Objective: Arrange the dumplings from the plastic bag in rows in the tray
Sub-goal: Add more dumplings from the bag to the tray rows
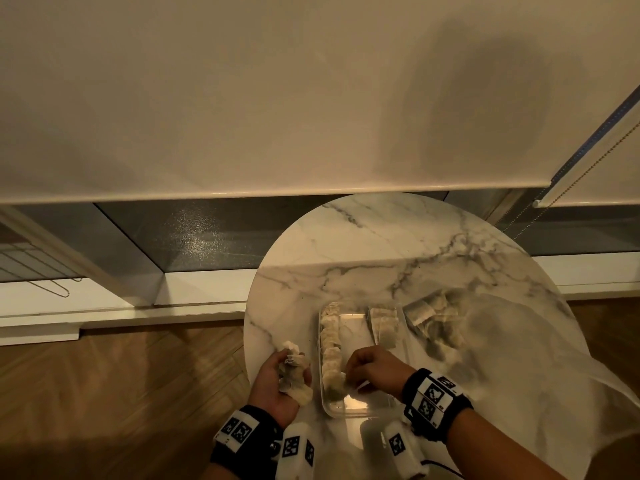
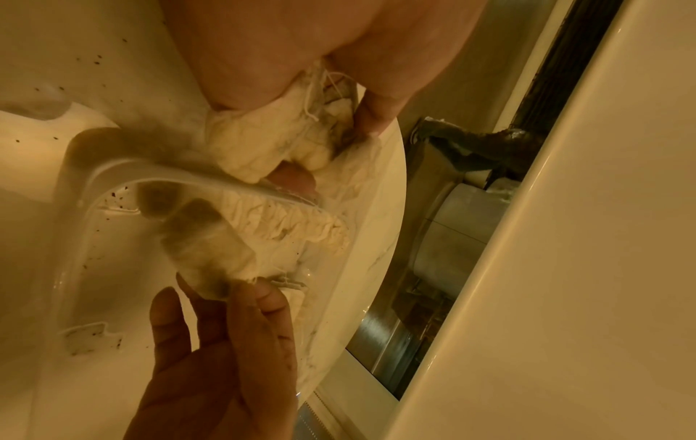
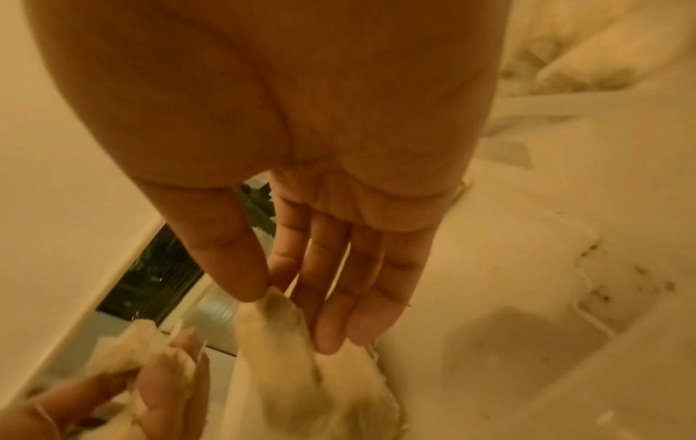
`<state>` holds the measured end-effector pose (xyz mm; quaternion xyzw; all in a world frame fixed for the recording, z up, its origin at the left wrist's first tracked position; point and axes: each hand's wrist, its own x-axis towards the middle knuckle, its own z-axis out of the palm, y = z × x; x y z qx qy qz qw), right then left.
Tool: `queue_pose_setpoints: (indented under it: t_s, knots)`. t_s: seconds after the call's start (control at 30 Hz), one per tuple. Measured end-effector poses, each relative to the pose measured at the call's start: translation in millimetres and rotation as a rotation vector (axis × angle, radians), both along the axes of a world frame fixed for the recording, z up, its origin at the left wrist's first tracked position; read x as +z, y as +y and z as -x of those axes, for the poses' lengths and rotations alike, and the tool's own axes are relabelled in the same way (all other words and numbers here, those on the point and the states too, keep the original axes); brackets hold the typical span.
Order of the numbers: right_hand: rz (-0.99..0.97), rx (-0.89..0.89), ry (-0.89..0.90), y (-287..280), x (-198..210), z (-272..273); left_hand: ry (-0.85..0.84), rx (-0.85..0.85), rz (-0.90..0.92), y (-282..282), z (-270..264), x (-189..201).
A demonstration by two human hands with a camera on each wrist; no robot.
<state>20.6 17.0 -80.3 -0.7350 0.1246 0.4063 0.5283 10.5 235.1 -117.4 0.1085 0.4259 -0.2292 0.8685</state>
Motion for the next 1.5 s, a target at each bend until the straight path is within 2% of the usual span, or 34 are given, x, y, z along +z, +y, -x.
queue_pose_setpoints:
  t_s: [0.2, 0.37, 0.8, 1.0, 1.17, 1.3, 1.37, 1.5]
  knots:
    - [0.302, 0.401, -0.177, 8.9, -8.8, -3.5, -0.012, 0.013, 0.06, -0.1, 5.8, 0.0]
    - [0.41, 0.558, -0.283, 20.5, -16.5, -5.6, -0.021, 0.006, 0.061, 1.9, 11.0, -3.6]
    - [0.466, 0.484, -0.321, 35.3, -34.7, -6.4, -0.004, 0.079, 0.084, 10.3, 26.7, 4.4]
    - [0.396, 0.312, -0.359, 31.1, -26.8, -6.2, -0.006, 0.078, 0.07, 10.2, 28.2, 5.2]
    - [0.298, 0.216, -0.539, 33.9, 0.5, 1.5, -0.062, 0.07, 0.053, -0.6, 28.4, 20.8]
    - [0.154, 0.232, -0.663, 44.6, 19.0, 9.4, -0.16, -0.053, -0.106, -16.9, 24.5, 51.2]
    - [0.163, 0.275, -0.738, 49.5, 20.9, 10.6, -0.167, -0.117, -0.148, -20.9, 21.1, 52.8]
    - [0.224, 0.256, -0.829, 48.9, 16.9, 7.5, -0.132, -0.109, -0.154, -25.8, 16.1, 51.0]
